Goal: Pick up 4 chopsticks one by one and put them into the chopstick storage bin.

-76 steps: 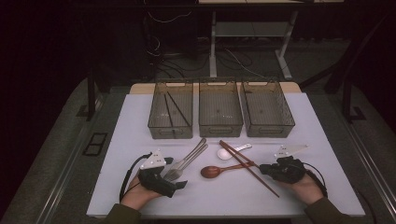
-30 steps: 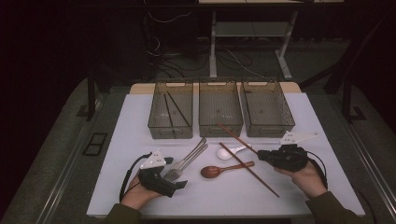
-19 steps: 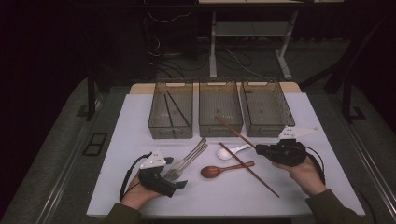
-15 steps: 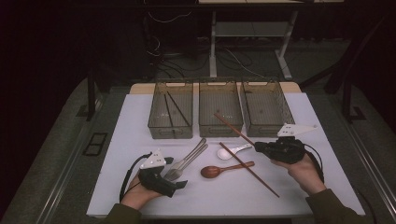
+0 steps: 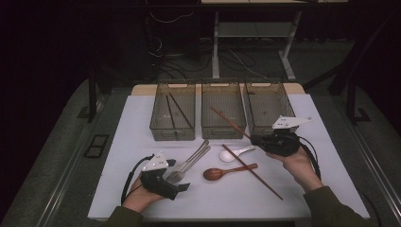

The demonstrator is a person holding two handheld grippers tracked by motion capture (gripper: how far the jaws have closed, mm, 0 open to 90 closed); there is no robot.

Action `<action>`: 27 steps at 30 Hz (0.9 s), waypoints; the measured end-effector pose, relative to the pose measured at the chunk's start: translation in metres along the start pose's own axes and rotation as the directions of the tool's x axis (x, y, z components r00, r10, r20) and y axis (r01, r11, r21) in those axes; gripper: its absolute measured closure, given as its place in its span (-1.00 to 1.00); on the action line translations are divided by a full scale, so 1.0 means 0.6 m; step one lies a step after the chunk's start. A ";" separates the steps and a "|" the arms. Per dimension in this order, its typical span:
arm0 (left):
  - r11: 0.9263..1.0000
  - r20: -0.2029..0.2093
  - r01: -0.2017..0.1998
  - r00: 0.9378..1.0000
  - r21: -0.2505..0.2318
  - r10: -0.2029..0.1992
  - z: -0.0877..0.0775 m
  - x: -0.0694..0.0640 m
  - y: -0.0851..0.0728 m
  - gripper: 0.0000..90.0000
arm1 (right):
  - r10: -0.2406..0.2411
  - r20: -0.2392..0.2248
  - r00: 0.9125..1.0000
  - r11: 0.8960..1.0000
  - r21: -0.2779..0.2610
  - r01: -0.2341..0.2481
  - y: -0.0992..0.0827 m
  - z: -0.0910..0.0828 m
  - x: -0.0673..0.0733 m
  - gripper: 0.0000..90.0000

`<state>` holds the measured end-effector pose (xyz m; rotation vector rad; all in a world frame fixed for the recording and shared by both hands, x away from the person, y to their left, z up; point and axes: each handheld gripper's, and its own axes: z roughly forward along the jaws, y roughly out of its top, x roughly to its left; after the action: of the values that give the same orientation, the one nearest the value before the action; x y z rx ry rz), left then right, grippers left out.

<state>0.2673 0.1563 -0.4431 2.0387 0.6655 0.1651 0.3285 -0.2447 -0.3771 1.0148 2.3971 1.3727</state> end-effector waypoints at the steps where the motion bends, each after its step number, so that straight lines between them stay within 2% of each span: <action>1: 1.000 0.000 0.000 1.000 0.000 0.000 0.000 0.000 0.000 -1.00 | 0.002 0.000 1.000 1.000 0.001 -0.002 0.003 0.003 0.000 0.87; 13: 1.000 0.001 0.000 1.000 0.001 0.000 -0.001 0.001 0.000 -1.00 | -0.016 -0.011 1.000 1.000 -0.017 0.015 0.042 0.045 0.009 0.87; 23: 1.000 0.004 -0.001 1.000 0.002 0.001 0.000 0.000 0.000 -1.00 | -0.045 -0.019 0.999 0.999 -0.016 0.045 0.065 0.073 0.018 0.87; 27: 1.000 0.003 0.000 1.000 -0.004 0.000 -0.001 -0.001 0.000 -1.00 | -0.042 -0.022 0.999 0.999 -0.022 0.042 0.075 0.083 0.020 0.87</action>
<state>0.2665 0.1562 -0.4425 2.0347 0.6630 0.1631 0.3642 -0.1877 -0.3659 0.9432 2.4001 1.3992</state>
